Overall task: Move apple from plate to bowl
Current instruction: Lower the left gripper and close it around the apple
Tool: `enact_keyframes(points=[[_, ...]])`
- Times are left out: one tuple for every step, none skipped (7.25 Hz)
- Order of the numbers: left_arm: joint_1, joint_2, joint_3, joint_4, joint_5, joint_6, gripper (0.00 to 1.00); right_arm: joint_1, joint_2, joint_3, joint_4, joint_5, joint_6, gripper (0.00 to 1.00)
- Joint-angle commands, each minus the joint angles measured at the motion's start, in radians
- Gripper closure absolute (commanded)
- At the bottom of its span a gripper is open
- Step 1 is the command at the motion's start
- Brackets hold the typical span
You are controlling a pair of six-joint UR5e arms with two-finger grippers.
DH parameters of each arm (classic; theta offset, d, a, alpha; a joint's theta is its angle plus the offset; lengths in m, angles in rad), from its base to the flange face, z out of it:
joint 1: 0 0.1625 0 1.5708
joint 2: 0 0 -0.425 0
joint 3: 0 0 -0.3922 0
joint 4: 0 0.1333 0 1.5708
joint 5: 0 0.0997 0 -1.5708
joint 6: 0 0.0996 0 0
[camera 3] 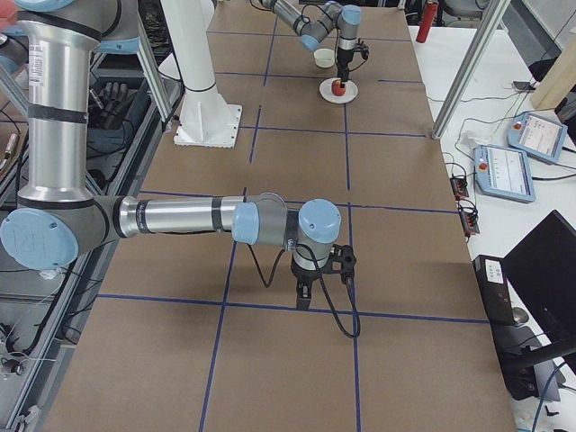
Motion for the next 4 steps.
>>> enact_keyframes(points=[[0.017, 0.0, 0.063, -0.086, 0.019, -0.031, 0.0, 0.001, 0.0, 0.0, 0.0, 0.0, 0.0, 0.0], [0.023, 0.0, 0.077, -0.095, 0.038, -0.031, 0.0, 0.001, 0.0, 0.0, 0.0, 0.0, 0.001, 0.0], [0.026, -0.002, 0.076, -0.094, 0.039, -0.031, 0.0, 0.0, 0.0, 0.0, 0.0, 0.0, 0.0, 0.0], [0.027, -0.002, 0.073, -0.093, 0.038, -0.032, 0.42, 0.0, 0.0, 0.0, 0.0, 0.0, 0.0, 0.0]])
